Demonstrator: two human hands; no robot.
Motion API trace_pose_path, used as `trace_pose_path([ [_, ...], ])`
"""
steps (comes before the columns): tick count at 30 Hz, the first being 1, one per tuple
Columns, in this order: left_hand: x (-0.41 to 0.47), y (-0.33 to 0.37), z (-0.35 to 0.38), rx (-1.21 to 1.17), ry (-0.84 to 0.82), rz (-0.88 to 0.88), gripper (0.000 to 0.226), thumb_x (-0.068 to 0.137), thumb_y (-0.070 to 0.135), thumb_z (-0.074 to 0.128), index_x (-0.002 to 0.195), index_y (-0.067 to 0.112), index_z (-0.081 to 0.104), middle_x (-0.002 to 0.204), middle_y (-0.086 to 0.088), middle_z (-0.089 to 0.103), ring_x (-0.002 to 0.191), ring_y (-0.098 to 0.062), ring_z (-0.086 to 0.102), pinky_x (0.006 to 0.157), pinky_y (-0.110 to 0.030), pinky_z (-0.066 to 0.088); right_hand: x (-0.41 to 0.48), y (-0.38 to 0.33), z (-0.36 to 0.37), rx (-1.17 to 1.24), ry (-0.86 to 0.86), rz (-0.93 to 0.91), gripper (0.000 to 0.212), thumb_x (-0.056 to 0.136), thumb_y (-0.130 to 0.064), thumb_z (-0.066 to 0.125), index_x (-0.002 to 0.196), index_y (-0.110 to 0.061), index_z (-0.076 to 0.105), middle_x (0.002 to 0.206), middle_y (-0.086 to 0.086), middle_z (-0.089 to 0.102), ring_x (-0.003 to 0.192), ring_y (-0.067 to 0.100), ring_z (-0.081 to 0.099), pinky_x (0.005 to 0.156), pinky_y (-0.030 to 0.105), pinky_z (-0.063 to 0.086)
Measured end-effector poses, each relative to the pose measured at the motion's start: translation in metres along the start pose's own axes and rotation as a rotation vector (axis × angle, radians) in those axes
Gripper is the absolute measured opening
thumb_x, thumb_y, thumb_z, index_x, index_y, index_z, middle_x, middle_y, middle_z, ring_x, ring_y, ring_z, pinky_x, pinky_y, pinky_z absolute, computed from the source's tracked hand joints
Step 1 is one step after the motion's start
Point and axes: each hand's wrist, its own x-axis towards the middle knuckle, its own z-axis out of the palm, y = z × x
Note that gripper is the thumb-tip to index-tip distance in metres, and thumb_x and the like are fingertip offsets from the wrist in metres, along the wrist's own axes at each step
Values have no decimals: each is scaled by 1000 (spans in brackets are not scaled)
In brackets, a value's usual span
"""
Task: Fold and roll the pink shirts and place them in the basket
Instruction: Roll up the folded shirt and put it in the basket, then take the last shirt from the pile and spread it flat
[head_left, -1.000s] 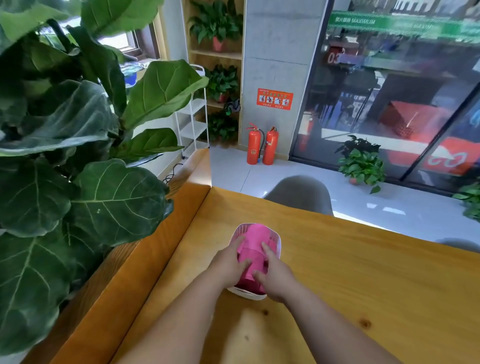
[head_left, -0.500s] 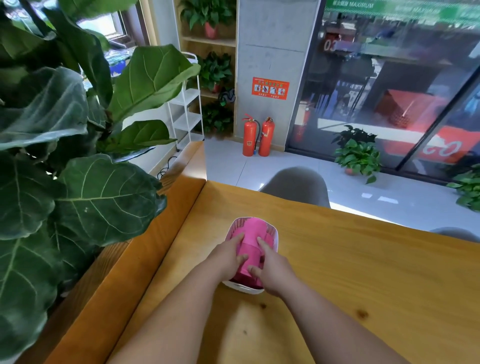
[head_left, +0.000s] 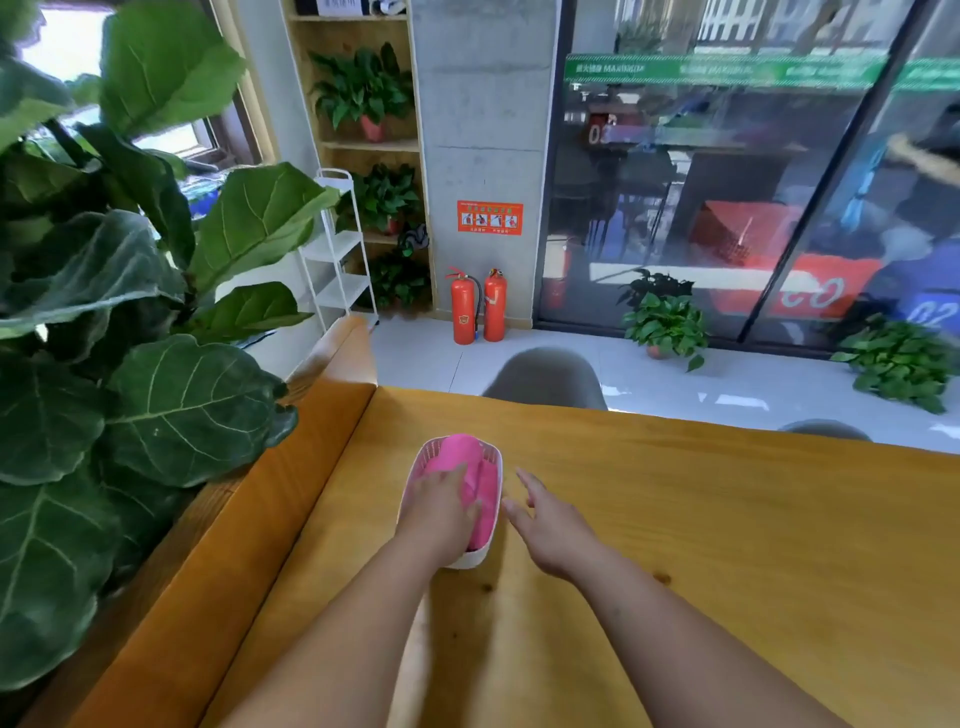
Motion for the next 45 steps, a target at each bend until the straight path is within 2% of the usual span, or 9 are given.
trace_pose_path([
  [2,-6,18,11,-11,-20,34,63,106,51,50,163,33,32,160,-4,45,145,-33,41,116,-50,41,-16,16,-12,-1,33,29,68,109,-57,41,168,-33,20,166,5,41,149,30,43,114,38,40],
  [5,-17,48,32,-17,-64,105,70,105,53,55,165,27,31,163,-7,42,150,-34,35,122,-47,32,-40,49,-29,-3,67,93,69,108,-60,40,168,-33,20,167,6,40,151,29,41,117,40,39],
  [9,-40,99,58,27,-109,215,70,106,55,53,165,25,31,163,-8,41,150,-36,33,123,-45,28,-74,99,-54,-14,104,169,71,107,-66,36,168,-36,18,169,4,36,149,30,42,108,43,46],
  [14,-74,161,91,112,-180,285,72,107,60,47,167,26,26,164,-8,40,151,-36,32,122,-46,29,-127,162,-84,-13,154,259,72,106,-67,35,169,-37,15,172,8,28,155,32,33,118,47,39],
  [18,-109,220,118,148,-234,327,73,108,60,44,168,24,24,166,-10,37,153,-37,30,123,-46,29,-179,212,-113,-28,182,298,73,106,-68,33,169,-37,13,173,9,24,156,32,31,117,48,39],
  [24,-171,319,175,204,-299,381,73,108,58,45,169,27,20,167,-6,35,153,-37,29,122,-50,32,-270,303,-159,-29,228,326,74,106,-67,34,169,-34,14,170,8,29,149,32,41,113,48,43],
  [33,-260,465,280,271,-368,514,75,107,58,47,169,26,19,167,-8,34,153,-37,30,122,-47,32,-407,443,-214,14,310,461,73,107,-66,34,169,-32,15,168,10,31,146,35,44,113,49,43],
  [40,-317,558,334,272,-469,626,76,107,59,46,170,29,15,172,-4,25,158,-34,21,124,-49,30,-500,516,-253,57,425,558,72,109,-61,34,169,-27,16,165,14,34,146,35,44,115,47,41],
  [45,-345,614,370,288,-506,729,75,107,59,46,169,30,16,172,-2,25,157,-31,24,124,-49,31,-550,563,-268,98,507,638,72,109,-61,35,169,-25,17,162,16,38,144,35,45,116,48,40],
])
